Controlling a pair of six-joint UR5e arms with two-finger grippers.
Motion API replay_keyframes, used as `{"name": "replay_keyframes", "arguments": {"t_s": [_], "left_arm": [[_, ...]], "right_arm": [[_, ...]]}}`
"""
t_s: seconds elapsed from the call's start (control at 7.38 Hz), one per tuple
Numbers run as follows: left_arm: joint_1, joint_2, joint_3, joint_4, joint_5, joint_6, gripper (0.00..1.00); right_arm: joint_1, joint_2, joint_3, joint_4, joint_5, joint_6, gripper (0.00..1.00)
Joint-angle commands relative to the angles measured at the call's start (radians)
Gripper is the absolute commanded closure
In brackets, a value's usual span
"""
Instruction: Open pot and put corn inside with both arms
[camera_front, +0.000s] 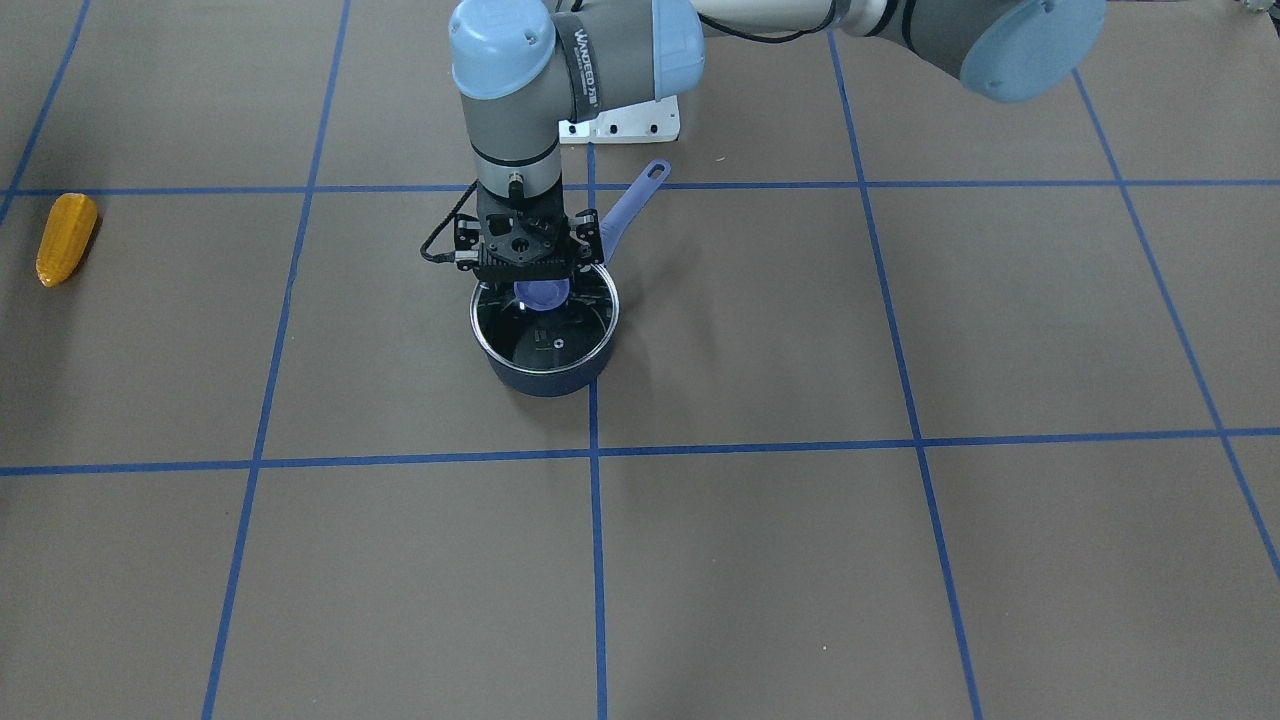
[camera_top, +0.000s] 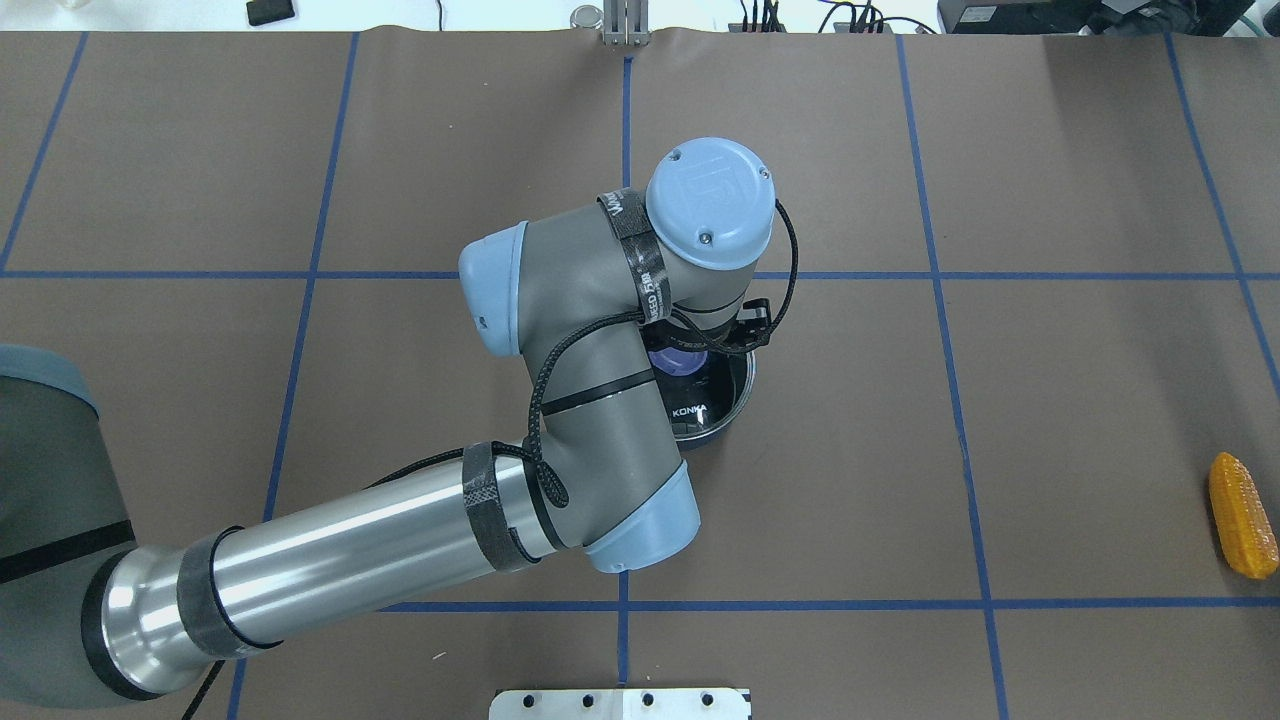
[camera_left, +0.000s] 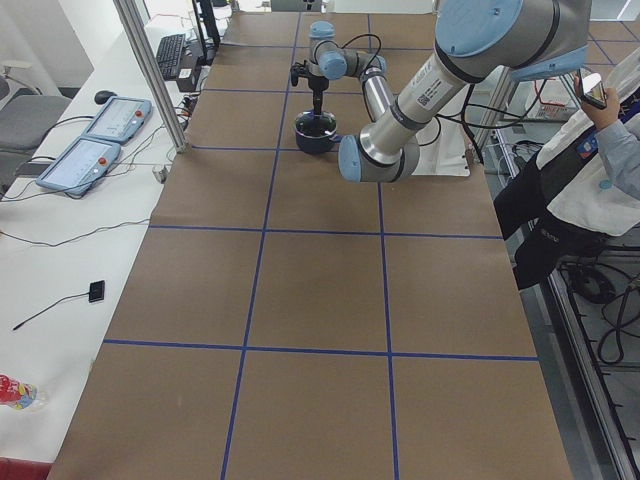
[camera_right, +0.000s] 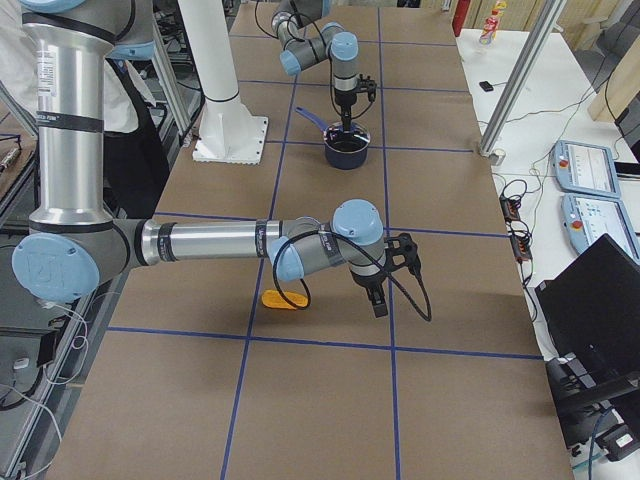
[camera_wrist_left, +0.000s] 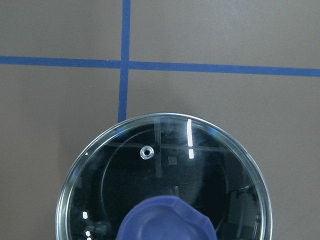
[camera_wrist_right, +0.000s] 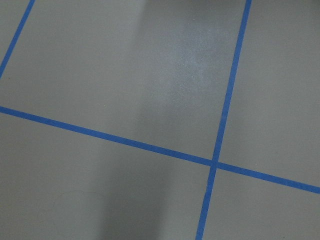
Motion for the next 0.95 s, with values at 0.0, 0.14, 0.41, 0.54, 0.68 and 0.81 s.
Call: {"name": "replay_keyframes", "arguments": {"t_s": [0.0,0.14,0.41,0.54,0.68,0.81], "left_arm": [[0.000,0.004,0.004,-0.005,0.002,0.000,0.03],[0.000,0.007,0.004,-0.005,0.017,0.000,0.13],[0.000,0.007,0.001,-0.005,0.028,0.006,0.58],[0.000,0.007,-0.007,-0.004,0.028,0.008,0.68],[-0.001,0.007,-0.016,-0.002,0.026,0.009,0.74],[-0.003,0.007,-0.048,0.008,0.026,0.011,0.74]], "right_arm": [[-0.003,0.001,0.000,0.000,0.000,0.000,0.00],[-0.004,0.001,0.000,0.000,0.000,0.000,0.00],[-0.004,0.001,0.000,0.000,0.000,0.000,0.00],[-0.004,0.001,0.000,0.000,0.000,0.000,0.00],[-0.004,0.001,0.000,0.000,0.000,0.000,0.00],[-0.004,0.001,0.000,0.000,0.000,0.000,0.00]]}}
